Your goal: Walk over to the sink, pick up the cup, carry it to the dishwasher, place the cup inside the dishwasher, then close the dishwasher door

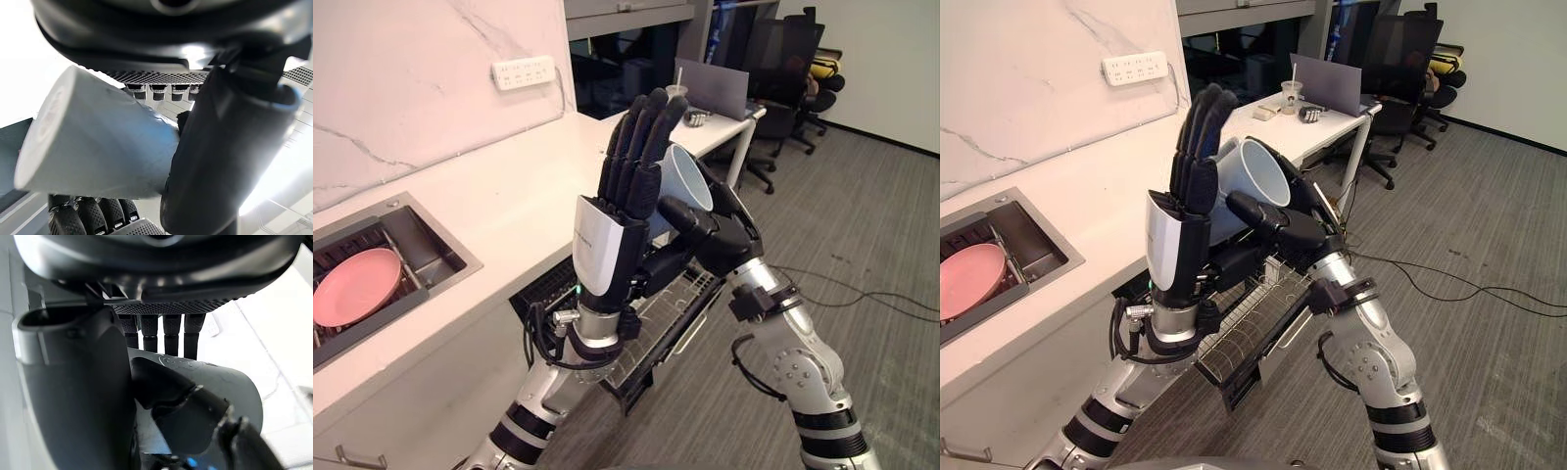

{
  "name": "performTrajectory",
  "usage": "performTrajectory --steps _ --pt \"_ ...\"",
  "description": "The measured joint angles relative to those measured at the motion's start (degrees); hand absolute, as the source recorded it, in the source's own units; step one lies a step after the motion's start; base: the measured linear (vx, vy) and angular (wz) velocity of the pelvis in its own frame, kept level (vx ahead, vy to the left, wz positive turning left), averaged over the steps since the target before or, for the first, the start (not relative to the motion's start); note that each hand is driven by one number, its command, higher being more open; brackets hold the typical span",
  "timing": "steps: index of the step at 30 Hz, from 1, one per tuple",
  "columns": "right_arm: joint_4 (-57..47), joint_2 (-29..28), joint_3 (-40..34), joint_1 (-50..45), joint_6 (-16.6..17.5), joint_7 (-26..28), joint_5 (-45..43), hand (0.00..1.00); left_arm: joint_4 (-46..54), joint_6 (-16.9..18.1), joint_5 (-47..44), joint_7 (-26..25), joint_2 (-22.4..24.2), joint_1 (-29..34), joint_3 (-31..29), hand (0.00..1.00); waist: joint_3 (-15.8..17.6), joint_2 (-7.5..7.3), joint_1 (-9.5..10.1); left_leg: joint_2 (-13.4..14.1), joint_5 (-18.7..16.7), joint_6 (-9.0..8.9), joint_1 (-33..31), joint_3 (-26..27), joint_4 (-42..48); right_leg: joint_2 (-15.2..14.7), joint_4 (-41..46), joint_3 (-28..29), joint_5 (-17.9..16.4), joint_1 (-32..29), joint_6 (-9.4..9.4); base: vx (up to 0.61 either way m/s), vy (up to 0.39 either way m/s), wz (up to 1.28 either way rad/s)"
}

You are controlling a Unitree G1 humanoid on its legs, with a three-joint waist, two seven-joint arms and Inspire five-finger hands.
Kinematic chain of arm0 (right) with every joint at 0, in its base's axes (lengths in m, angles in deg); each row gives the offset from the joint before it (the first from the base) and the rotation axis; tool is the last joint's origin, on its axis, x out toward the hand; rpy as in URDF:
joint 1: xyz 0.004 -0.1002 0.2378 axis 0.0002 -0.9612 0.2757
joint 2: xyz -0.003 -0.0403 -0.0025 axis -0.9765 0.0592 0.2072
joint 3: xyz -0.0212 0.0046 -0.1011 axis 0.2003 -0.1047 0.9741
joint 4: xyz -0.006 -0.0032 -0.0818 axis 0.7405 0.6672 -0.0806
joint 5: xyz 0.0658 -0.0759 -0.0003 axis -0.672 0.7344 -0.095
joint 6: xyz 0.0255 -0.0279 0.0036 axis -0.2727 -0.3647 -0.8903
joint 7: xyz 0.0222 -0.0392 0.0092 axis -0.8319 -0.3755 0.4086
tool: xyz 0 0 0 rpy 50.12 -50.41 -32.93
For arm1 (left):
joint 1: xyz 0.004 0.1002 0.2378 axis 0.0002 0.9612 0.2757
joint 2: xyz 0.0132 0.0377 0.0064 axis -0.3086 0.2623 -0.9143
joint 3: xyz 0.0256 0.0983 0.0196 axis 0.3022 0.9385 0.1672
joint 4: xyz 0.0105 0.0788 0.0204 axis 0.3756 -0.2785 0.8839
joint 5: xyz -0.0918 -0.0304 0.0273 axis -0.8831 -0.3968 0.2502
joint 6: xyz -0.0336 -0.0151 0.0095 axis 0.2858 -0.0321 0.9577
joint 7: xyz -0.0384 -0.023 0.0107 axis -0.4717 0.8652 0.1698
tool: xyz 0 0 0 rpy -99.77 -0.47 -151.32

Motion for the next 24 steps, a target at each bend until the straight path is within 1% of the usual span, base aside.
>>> performTrajectory --steps 2,3,5,6,7,12,15,19,22,23,24 --pt "0.45 -1.03 -0.22 0.0 0.13 -0.56 -2.95 0.0 0.0 0.09 0.76 -0.92 0.56 0.01 -0.27 1.0 0.0 -0.01 0.02 -0.02 0.19 -0.03 0.12 -0.09 -0.34 0.0 0.0 -0.1 0.0 0.0 0.0 -0.01 -0.01 0.03" --pt "1.4 -2.03 -0.94 0.0 0.47 -1.06 -6.96 0.0 -0.01 0.77 1.75 -2.09 0.57 0.02 -0.44 1.0 0.03 -0.05 0.04 -0.05 0.55 0.01 0.22 -0.4 -0.88 0.01 -0.01 -0.39 -0.01 0.01 0.01 -0.03 -0.026 0.1" --pt "3.04 -3.1 -2.96 0.01 0.77 -2.0 -10.36 0.0 -0.01 2.82 3.17 -3.0 0.53 0.18 -0.18 1.0 0.12 -0.2 0.19 -0.12 0.65 0.03 0.1 -0.82 -0.88 -0.08 -0.01 -0.85 -0.02 0.08 0.03 -0.03 -0.019 0.13" --pt "4.68 -3.7 -4.65 0.01 1.54 -2.53 -12.64 0.0 0.0 4.08 4.5 -3.77 0.53 0.76 -0.21 1.0 0.13 -0.21 0.24 -0.2 0.72 0.07 0.07 -1.14 -0.88 -0.16 -0.01 -1.14 -0.04 0.19 0.05 -0.03 -0.014 0.12" --pt "6.05 -3.91 -6.24 0.01 2.43 -2.91 -14.74 0.0 0.0 4.61 5.13 -4.41 0.47 1.51 -0.42 1.0 0.13 -0.21 0.28 -0.25 0.76 0.1 0.06 -1.29 -0.89 -0.21 -0.04 -1.29 -0.04 0.26 0.05 -0.04 -0.017 0.09" --pt "6.91 -3.97 -11.09 0.01 5.62 -3.55 -20.08 0.0 -1.12 4.48 5.13 -5.91 0.56 3.87 -4.19 1.0 0.15 -0.23 0.21 -0.18 0.9 0.04 -0.03 -1.51 -0.97 -0.11 -0.08 -1.48 -0.05 0.28 0.04 -0.03 -0.017 0.02" --pt "6.88 -4.0 -13.62 0.02 7.22 -3.55 -22.13 0.0 -2.84 3.44 4.92 -6.36 0.66 4.89 -7.31 1.0 0.15 -0.23 0.16 -0.22 1.07 0.06 -0.23 -2.16 -1.15 -0.15 -0.08 -1.92 -0.05 0.3 0.04 -0.04 -0.021 0.07" --pt "6.87 -4.29 -15.58 0.05 7.69 -3.61 -21.41 0.0 -5.23 2.1 1.35 -6.32 1.76 6.46 -10.66 1.0 0.16 -0.24 0.21 -0.28 1.39 0.04 -0.58 -3.11 -1.16 -0.2 -0.28 -2.98 -0.05 0.55 0.04 -0.02 -0.017 0.14" --pt "6.87 -4.39 -17.05 0.03 7.06 -4.17 -14.47 0.0 -9.57 0.84 -8.28 -5.5 4.51 9.0 -16.93 1.0 0.17 -0.25 0.19 -0.28 1.59 -0.04 -0.76 -4.13 -1.17 -0.15 -0.54 -3.93 -0.06 0.99 0.02 -0.03 -0.024 0.16" --pt "6.88 -4.35 -18.17 0.0 5.89 -4.13 -9.34 0.0 -11.85 0.44 -13.71 -5.3 5.42 10.0 -19.78 1.0 0.22 -0.32 0.22 -0.27 1.72 -0.08 -0.97 -4.54 -1.18 -0.15 -0.55 -4.33 -0.09 0.99 -0.02 -0.03 -0.026 0.18" --pt "6.88 -4.03 -19.01 -0.52 4.56 -3.93 -3.98 0.0 -14.27 -0.14 -18.85 -4.01 6.27 11.23 -23.1 1.0 0.28 -0.42 0.37 -0.26 1.8 -0.11 -1.16 -4.86 -1.18 -0.13 -0.55 -4.62 -0.14 0.99 -0.07 -0.03 -0.02 0.15"
